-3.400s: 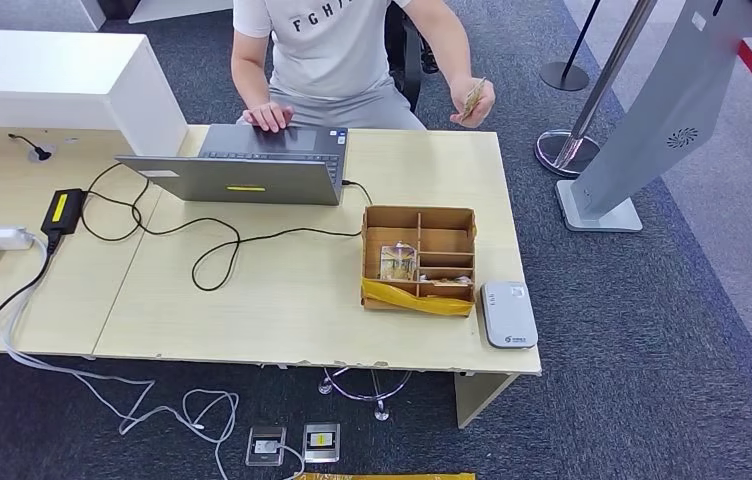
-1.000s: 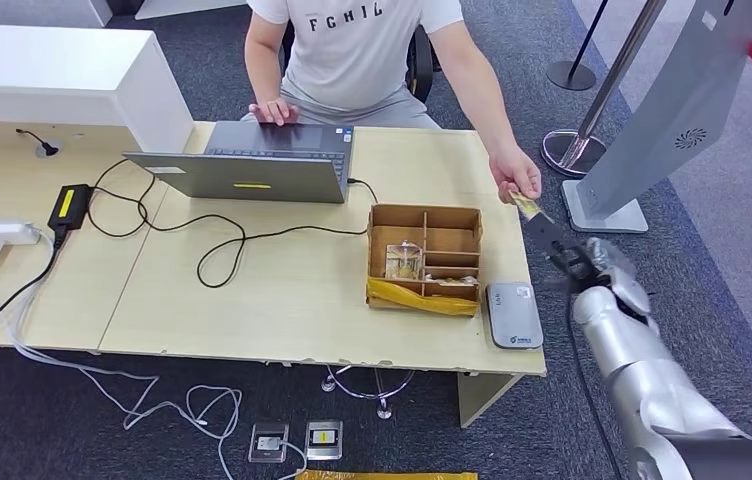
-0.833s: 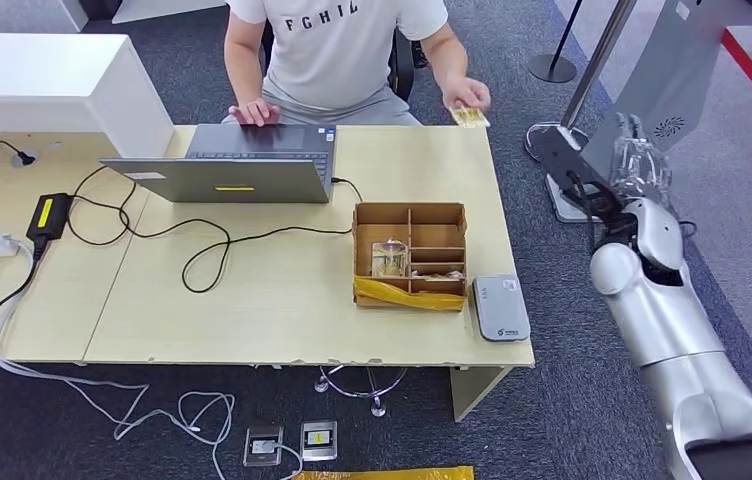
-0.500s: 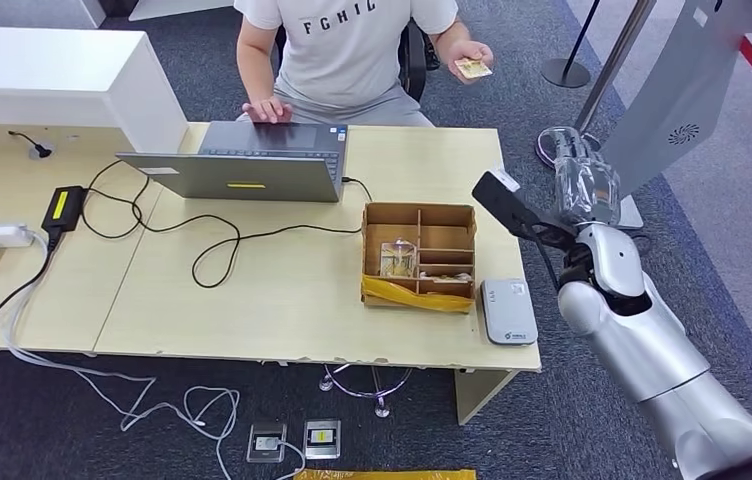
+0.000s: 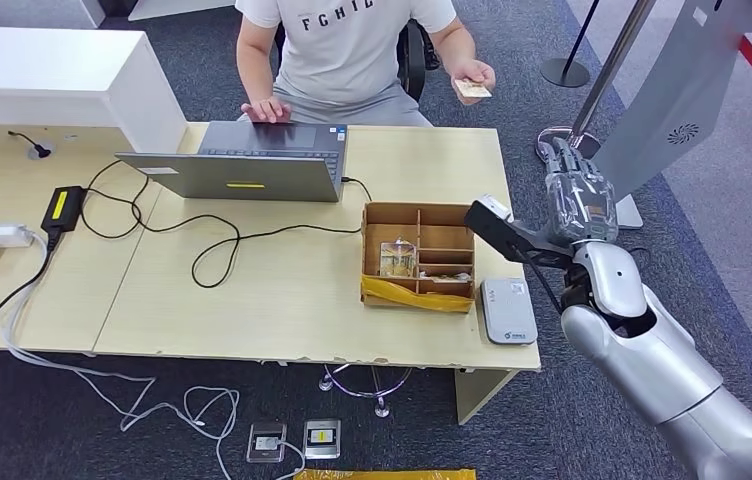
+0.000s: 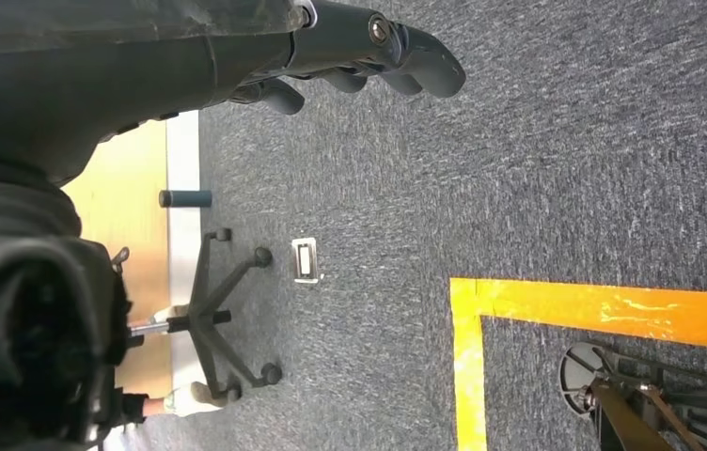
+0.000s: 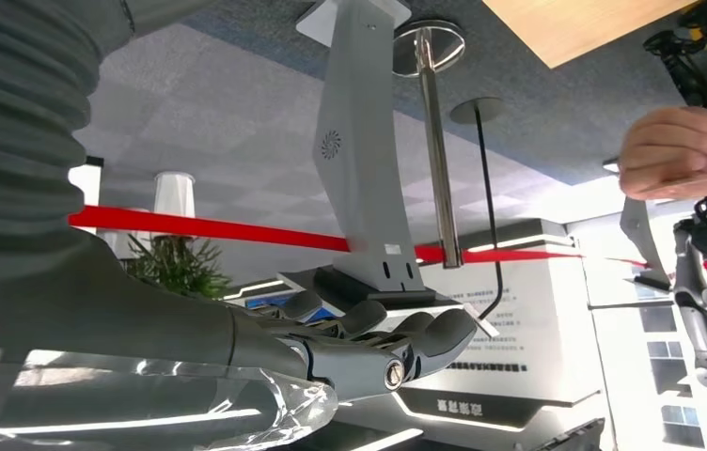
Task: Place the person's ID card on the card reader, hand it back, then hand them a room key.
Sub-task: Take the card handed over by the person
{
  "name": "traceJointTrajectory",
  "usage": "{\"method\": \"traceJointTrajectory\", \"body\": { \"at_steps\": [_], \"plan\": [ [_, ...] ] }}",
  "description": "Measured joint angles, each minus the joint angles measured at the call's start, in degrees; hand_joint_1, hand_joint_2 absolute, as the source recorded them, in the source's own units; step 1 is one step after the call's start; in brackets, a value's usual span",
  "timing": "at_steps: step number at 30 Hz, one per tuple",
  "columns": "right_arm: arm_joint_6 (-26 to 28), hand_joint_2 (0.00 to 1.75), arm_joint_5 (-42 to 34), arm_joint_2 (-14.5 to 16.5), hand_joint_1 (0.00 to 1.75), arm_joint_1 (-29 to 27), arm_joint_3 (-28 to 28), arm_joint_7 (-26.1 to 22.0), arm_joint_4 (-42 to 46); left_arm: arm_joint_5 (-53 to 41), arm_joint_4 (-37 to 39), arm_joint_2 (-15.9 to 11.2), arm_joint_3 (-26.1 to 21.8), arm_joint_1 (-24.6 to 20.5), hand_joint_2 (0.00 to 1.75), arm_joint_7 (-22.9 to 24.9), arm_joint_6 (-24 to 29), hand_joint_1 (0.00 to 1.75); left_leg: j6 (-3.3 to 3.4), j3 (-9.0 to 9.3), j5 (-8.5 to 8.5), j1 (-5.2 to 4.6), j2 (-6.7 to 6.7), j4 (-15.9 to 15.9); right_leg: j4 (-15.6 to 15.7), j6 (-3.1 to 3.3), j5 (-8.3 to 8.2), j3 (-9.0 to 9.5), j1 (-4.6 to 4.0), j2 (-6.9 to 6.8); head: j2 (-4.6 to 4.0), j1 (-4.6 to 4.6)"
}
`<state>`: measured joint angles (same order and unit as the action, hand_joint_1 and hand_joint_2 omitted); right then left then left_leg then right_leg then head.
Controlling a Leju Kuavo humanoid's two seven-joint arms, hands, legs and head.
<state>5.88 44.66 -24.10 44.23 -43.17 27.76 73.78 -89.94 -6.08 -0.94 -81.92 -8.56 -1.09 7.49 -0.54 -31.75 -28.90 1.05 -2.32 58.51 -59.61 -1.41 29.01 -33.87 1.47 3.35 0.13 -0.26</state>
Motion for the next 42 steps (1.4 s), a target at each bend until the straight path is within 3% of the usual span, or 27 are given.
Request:
{"method": "traceJointTrajectory", "body": {
  "at_steps": [7,26,27,30,31,42],
  "plan": [
    [1.18,1.75,3.08,-0.60,0.00,-0.06,-1.36,-0.67,0.64,0.00,0.00,0.02,0.12,0.01,0.00,-0.02,-0.10,0.00,0.00,0.00,0.01,0.01,-0.01,0.00,0.00,0.00,0.00,0.01,-0.01,-0.01,0.00,0.01],
    [1.98,1.75,2.91,-0.25,0.00,0.44,-4.14,-2.53,2.13,0.00,0.00,-0.02,1.77,0.01,0.00,-0.62,-0.99,0.00,0.00,-0.03,0.01,0.01,-0.02,0.00,0.00,0.00,0.00,0.01,-0.01,-0.03,0.00,0.00],
    [2.01,1.75,2.96,-0.22,0.14,0.42,-4.21,-2.51,2.04,0.00,0.00,-0.02,1.78,0.02,0.00,-0.62,-1.00,0.00,0.00,-0.03,0.00,0.01,-0.02,0.00,0.00,0.00,0.00,0.01,-0.01,-0.04,0.00,0.00],
    [2.12,1.75,2.96,-0.13,1.45,0.30,-4.26,-2.47,1.71,0.00,0.00,-0.02,1.92,0.02,0.00,-0.62,-1.02,0.00,0.00,-0.03,0.00,0.01,-0.02,0.00,0.00,0.00,0.00,0.01,-0.01,-0.03,0.00,0.00],
    [2.16,1.75,2.92,-0.11,1.75,0.20,-4.27,-2.48,1.59,0.00,0.00,-0.02,2.01,0.02,0.00,-0.62,-1.03,0.00,0.00,-0.03,0.00,0.01,-0.02,0.00,0.00,0.00,0.00,0.01,-0.01,-0.03,0.00,0.00],
    [1.91,1.75,2.38,-0.19,1.75,-1.26,-4.15,-2.34,1.08,0.00,0.00,-0.04,3.02,0.05,0.00,-0.73,-1.04,0.00,0.00,-0.02,0.00,0.01,-0.02,0.00,0.00,0.00,0.00,0.00,-0.01,-0.03,0.00,0.00]
  ]
}}
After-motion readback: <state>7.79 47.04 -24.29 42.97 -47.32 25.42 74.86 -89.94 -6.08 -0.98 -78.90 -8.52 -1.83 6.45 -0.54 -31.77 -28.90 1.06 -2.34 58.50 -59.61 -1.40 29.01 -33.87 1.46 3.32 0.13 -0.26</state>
